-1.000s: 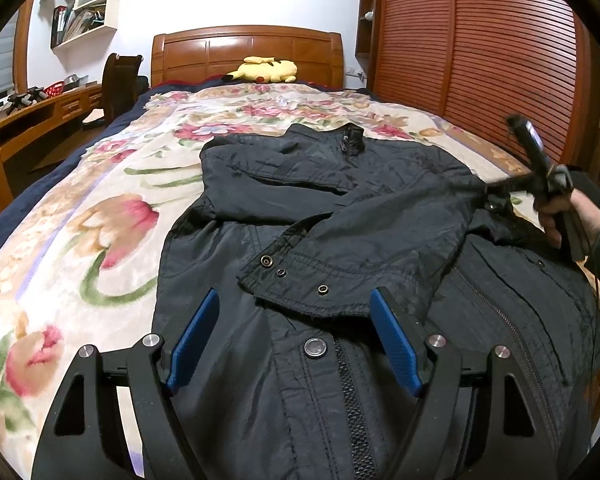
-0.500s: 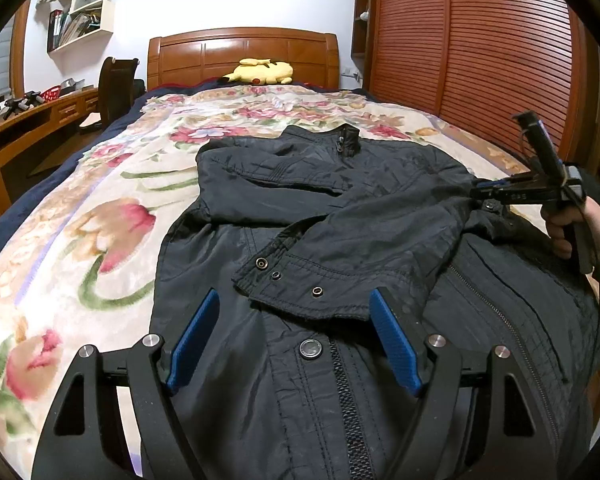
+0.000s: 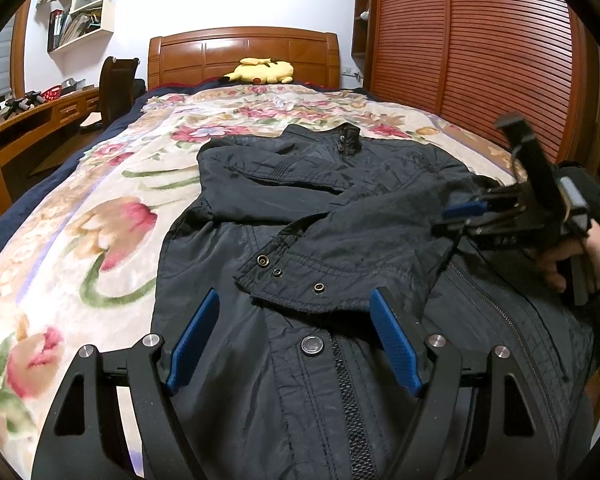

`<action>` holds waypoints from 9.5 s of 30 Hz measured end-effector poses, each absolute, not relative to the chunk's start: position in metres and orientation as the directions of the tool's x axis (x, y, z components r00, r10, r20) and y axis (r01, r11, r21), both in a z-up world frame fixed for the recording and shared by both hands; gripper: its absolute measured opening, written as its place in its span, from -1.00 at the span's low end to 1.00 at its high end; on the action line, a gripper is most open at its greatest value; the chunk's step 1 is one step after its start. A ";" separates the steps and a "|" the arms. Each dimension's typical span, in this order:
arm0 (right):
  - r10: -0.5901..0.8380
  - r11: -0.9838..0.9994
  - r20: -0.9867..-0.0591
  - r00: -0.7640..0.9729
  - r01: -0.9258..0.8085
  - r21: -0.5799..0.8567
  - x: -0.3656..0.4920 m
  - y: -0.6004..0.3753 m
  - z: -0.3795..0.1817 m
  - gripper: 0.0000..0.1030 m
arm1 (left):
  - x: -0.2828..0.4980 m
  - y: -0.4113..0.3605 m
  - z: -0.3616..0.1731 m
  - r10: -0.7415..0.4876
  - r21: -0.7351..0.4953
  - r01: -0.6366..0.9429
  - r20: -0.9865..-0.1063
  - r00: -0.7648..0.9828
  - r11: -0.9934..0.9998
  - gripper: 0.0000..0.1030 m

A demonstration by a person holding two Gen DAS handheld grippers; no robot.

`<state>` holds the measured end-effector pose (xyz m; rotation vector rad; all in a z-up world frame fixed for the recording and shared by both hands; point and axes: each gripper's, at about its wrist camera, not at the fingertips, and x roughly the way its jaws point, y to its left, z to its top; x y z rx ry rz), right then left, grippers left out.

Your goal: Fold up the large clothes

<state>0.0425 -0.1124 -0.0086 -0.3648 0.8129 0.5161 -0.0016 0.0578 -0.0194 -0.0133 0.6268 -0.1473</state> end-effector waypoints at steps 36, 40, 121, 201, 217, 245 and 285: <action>0.242 0.887 -0.704 0.667 -0.447 -0.118 -0.081 -0.196 0.017 -0.19 | -0.071 0.069 -0.002 -0.097 -0.033 0.096 -0.574 0.813 0.995 0.52; 0.212 0.911 -0.693 0.689 -0.395 -0.115 -0.105 -0.221 0.024 -0.19 | -0.084 0.072 0.003 -0.105 -0.028 0.108 -0.570 0.815 0.994 0.52; 0.188 0.938 -0.765 0.616 -0.344 -0.048 -0.197 -0.304 -0.008 -0.34 | -0.165 0.081 -0.015 -0.149 -0.044 0.150 -0.553 0.820 0.988 -0.85; 0.166 0.953 -0.590 0.790 -0.283 -0.112 -0.027 -0.263 0.059 -0.74 | 0.019 0.117 0.029 -0.028 0.006 0.040 -0.594 0.804 0.999 -0.88; 0.121 0.969 -0.578 0.807 -0.221 -0.107 0.149 -0.242 0.085 -0.74 | 0.138 0.122 0.041 0.025 0.023 -0.014 -0.601 0.799 1.000 -0.87; 0.129 0.967 -0.510 0.851 -0.222 -0.126 0.122 -0.228 0.075 0.19 | 0.033 0.087 0.028 -0.111 -0.109 0.063 -0.519 0.847 0.992 0.66; -0.139 0.963 -0.699 0.701 -0.070 -0.261 0.236 -0.229 0.033 -0.43 | 0.027 0.091 -0.030 -0.134 -0.101 0.090 -0.621 0.772 0.991 0.66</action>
